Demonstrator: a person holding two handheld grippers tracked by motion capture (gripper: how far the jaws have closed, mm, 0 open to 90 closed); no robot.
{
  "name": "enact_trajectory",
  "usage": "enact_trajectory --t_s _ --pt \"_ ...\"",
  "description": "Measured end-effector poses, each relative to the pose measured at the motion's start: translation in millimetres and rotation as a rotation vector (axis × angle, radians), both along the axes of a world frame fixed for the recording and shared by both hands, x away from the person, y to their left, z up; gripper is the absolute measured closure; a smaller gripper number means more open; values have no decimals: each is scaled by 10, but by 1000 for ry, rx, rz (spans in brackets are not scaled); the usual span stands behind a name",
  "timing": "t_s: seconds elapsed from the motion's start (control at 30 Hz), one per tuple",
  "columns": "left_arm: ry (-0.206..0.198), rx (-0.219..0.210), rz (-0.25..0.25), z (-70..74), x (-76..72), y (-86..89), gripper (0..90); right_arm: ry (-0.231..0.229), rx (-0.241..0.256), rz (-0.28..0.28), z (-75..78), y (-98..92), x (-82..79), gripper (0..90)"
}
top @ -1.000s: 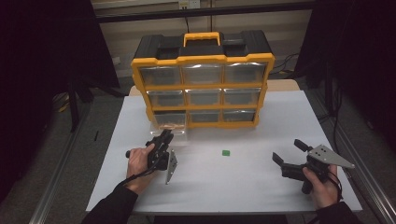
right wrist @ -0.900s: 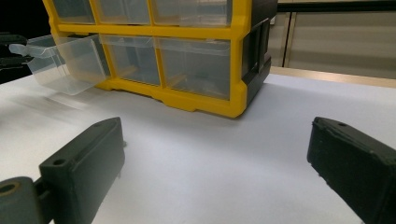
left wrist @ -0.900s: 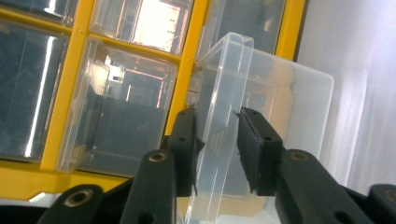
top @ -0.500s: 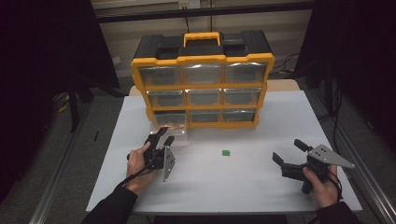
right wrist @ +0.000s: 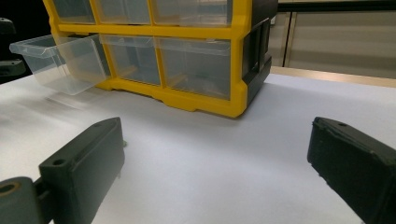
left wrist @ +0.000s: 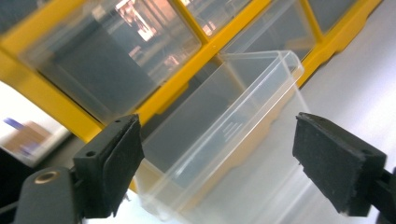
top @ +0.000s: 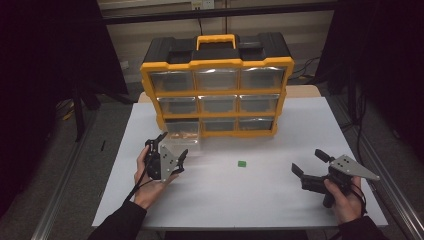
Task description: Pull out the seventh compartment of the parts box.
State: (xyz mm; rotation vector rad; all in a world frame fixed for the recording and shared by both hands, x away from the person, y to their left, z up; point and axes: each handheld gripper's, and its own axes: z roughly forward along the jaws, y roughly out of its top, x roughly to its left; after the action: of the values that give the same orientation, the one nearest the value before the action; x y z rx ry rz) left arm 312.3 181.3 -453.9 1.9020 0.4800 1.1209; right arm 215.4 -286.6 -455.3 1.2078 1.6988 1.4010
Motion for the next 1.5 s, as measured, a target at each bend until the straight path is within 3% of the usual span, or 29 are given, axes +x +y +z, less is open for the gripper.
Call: enact_trajectory --t_s 0.1,0.23,0.4,0.43,0.57,0.6,0.73,0.8,1.17,1.37,1.5 --pt "73 -106 1 17 11 40 121 0 0 1 1 0 -1 34" --pt "109 -211 3 34 17 99 97 -2 -1 1 1 0 -1 34" --pt "195 -273 2 70 13 153 96 0 1 6 0 3 0 33" --pt "213 -264 0 82 12 175 95 0 0 5 1 2 -1 33" --pt "269 -362 13 105 -5 197 89 -1 1 5 0 4 -1 33" --pt "285 -369 11 113 -9 212 88 0 0 4 1 2 -3 33" --pt "284 -357 14 139 -58 235 80 -2 1 2 1 4 0 33" --pt "280 -393 16 131 -84 251 79 -1 1 3 1 6 -1 33" --pt "295 -370 23 87 -219 317 79 2 2 5 5 10 -4 32" --pt "357 -418 16 40 -292 403 79 0 -1 3 6 17 7 32" --pt "364 -456 46 36 -333 495 52 0 -3 4 10 24 10 32"
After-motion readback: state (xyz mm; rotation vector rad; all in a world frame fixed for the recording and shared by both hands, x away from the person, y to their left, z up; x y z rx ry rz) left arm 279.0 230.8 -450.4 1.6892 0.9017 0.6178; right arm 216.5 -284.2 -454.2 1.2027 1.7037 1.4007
